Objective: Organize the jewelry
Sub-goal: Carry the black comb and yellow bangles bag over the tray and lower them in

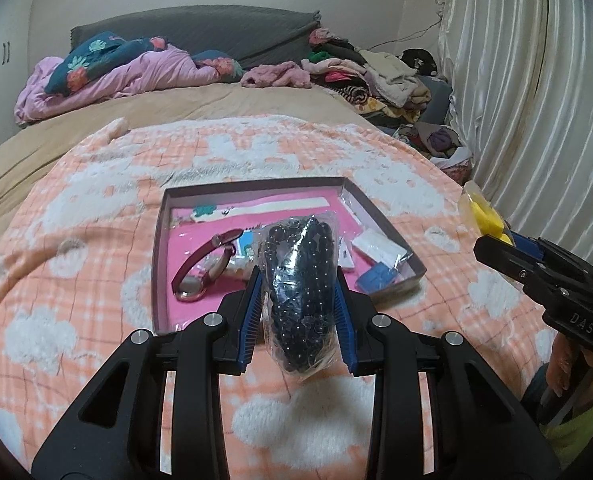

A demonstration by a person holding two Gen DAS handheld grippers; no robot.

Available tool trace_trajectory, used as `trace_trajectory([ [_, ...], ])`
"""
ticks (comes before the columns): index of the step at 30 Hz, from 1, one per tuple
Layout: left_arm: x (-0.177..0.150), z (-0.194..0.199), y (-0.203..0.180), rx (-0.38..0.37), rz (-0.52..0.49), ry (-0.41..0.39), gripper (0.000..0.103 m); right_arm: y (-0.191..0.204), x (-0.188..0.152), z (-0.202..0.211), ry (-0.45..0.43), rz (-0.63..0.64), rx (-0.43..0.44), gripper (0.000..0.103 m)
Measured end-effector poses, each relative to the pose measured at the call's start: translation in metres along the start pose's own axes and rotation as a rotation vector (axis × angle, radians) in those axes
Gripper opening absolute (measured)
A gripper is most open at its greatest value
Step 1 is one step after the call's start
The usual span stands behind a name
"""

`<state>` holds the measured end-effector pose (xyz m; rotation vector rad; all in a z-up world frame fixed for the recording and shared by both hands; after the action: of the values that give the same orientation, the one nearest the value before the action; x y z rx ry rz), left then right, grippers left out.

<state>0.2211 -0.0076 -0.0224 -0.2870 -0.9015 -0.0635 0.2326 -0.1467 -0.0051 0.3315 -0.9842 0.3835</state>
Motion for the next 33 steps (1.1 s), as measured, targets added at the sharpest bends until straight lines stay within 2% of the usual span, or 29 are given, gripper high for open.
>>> trace_trajectory([
  [17,0.032,-0.022,0.002,-0.001,-0.033,-0.015,0.025,-0.015,0.026,-0.021,-0.015,-0.015,-0.050,0.041],
  [33,0.020,-0.068,0.017,-0.016,-0.004,0.045,0.025,-0.029,0.023,-0.079,0.071,-0.044,-0.075,0.041],
])
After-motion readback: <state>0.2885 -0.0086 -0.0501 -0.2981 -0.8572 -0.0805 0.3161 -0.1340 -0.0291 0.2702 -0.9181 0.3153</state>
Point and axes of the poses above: each gripper's, at about its wrist camera, not at the fingertips, and z roughly against the way its jaws point, y to its left, x to its top, the point moved 10 cm from there along -z, roughly the way its jaws point, and after that the axes turned 8 degrees about -x, right-handed, at the moved point
